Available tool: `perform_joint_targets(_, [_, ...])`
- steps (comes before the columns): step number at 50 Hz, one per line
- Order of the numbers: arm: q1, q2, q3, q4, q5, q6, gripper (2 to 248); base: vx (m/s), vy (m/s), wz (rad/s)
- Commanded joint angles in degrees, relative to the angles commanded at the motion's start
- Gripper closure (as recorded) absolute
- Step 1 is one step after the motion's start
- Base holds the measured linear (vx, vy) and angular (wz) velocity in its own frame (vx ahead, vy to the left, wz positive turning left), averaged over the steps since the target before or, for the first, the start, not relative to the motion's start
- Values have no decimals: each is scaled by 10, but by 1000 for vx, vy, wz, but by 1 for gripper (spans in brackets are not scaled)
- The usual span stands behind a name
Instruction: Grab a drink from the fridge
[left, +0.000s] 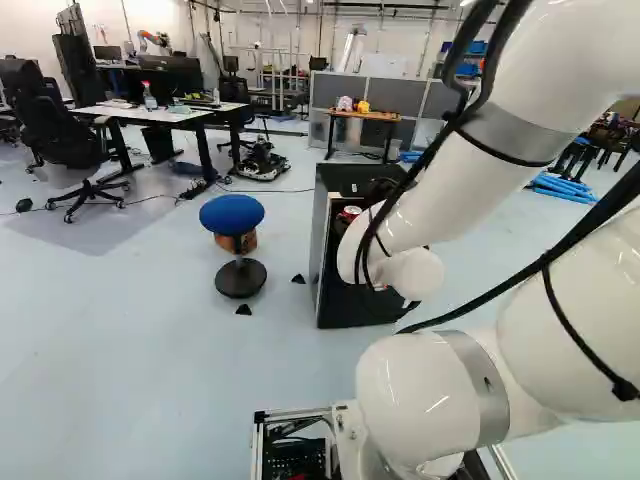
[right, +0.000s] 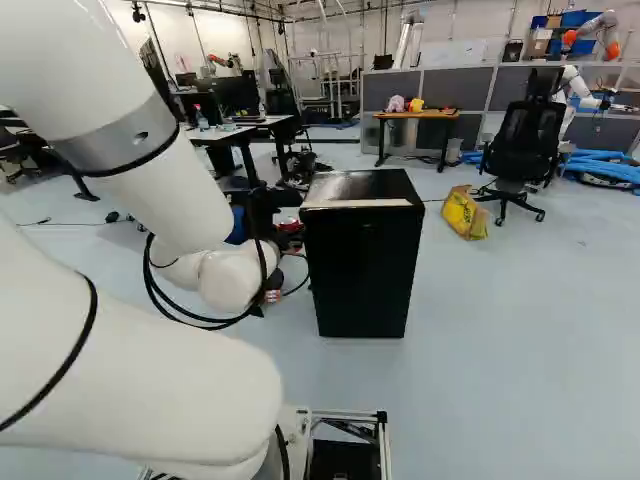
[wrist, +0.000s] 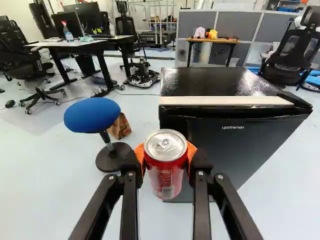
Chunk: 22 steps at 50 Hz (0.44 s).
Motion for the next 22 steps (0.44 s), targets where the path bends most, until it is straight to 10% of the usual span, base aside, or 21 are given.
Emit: perform_joint_targets(22, [0,0,0,0,0,0,150,0,0,0])
